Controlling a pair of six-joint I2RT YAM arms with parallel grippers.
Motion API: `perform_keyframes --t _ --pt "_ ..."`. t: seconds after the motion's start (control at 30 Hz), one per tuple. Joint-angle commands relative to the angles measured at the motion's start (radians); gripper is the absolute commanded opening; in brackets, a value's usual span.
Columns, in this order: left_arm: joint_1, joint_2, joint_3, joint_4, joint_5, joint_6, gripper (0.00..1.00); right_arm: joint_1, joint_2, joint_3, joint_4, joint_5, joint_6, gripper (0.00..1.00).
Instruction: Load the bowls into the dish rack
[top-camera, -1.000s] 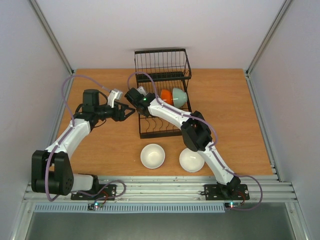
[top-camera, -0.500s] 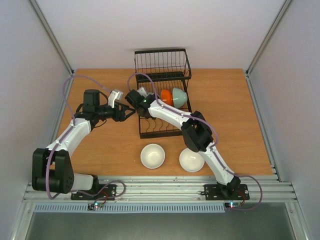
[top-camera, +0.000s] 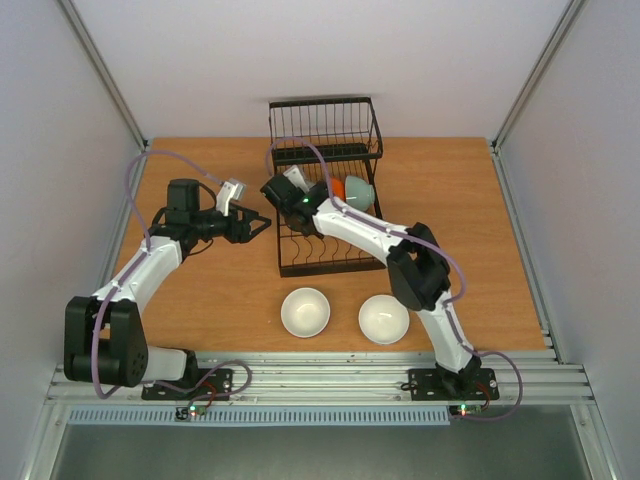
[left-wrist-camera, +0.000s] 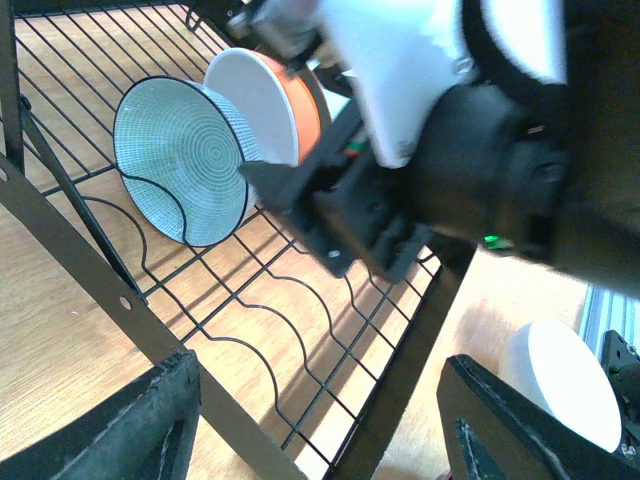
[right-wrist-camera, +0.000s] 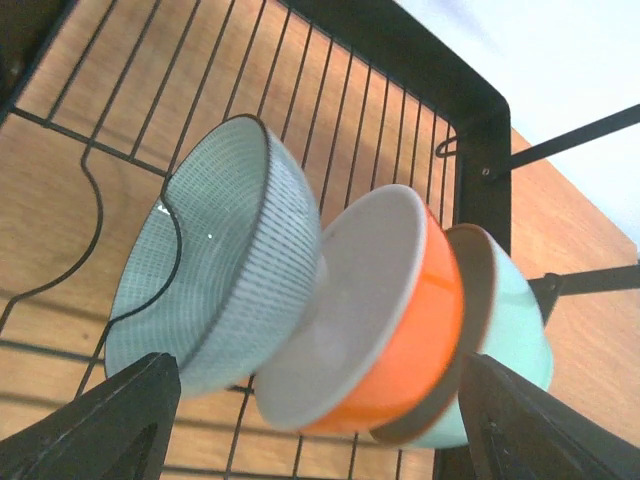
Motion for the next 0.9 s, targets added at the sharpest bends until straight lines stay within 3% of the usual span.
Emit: perform_keyframes --t 0.0,0.2,0.47,0.87 --pt "0.005 0.017 0.01 0.021 0.023 0.017 0.65 0.008 -0.179 -0.088 0.08 -0.096 0.007 0.78" --pt "0.005 0.018 0.019 0.007 0.023 0.02 0.64 0.02 -0.382 -0.22 -0.056 -0.267 0.107 0.73" --pt "0.004 0.03 0.03 -0.005 0.028 0.014 0.63 0.056 -0.64 -0.505 -0.111 -0.546 0.209 0.43" --pt "0.003 0.039 0.038 -0.021 0.035 0.014 0.64 0.2 -0.726 -0.675 -0.185 -0.583 0.3 0.4"
